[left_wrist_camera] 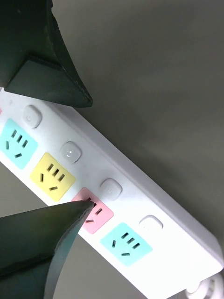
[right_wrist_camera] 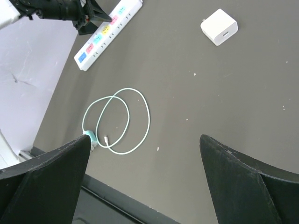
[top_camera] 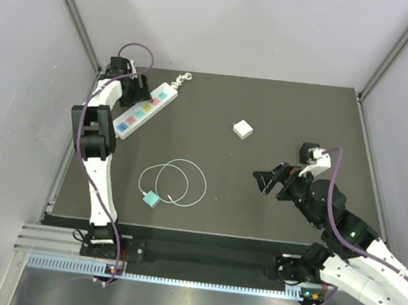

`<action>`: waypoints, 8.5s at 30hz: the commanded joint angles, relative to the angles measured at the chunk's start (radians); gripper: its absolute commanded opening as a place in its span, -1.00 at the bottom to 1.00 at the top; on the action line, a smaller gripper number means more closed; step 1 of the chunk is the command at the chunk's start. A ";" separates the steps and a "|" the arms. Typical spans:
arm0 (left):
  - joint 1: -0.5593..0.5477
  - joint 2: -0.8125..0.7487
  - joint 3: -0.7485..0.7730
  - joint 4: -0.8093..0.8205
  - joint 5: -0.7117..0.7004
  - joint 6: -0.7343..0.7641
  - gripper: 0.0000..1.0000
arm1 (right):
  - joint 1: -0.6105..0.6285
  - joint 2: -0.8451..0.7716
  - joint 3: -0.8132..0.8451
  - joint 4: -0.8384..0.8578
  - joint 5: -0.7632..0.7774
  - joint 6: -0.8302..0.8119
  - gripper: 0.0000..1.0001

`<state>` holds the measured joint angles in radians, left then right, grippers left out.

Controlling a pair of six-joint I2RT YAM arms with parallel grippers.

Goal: Insert the plug

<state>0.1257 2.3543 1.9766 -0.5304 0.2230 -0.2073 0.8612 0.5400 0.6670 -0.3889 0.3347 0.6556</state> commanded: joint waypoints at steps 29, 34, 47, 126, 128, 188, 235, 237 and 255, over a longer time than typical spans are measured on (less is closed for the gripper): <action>-0.411 -0.323 -0.320 -0.183 -0.408 -0.089 0.73 | 0.007 0.000 -0.046 -0.122 0.020 0.030 0.99; -0.414 -0.457 -0.285 -0.284 -0.468 -0.190 0.64 | 0.007 -0.006 -0.058 -0.136 0.007 0.041 1.00; -0.477 -1.019 -0.829 -0.335 -0.411 -0.414 0.54 | 0.009 -0.015 -0.118 -0.108 -0.022 0.070 0.99; -1.221 -1.354 -1.002 0.058 -0.376 -0.064 -1.00 | -0.002 0.513 0.519 -0.234 -0.543 -0.192 0.63; -1.221 -1.401 -1.018 0.078 -0.384 -0.043 -1.00 | -0.013 0.572 0.532 -0.235 -0.601 -0.177 0.58; -0.732 -1.252 -0.966 0.046 -0.373 -0.302 0.25 | -0.329 0.543 0.345 -0.036 -0.599 -0.128 -1.00; -0.457 -1.025 -1.213 0.267 -0.072 -0.517 -0.65 | -0.108 1.546 1.333 -0.183 -0.036 -0.284 -1.00; -0.456 -1.061 -1.184 0.209 -0.109 -0.483 -0.18 | -0.116 1.572 1.347 -0.170 -0.045 -0.303 -1.00; -0.432 -1.218 -1.093 -0.033 -0.359 -0.408 0.96 | -0.191 1.805 1.598 -0.225 -0.212 -0.274 -1.00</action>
<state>-0.3141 1.1313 0.8089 -0.5076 -0.0399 -0.6289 0.6674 2.3135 2.1639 -0.5934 0.1421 0.3634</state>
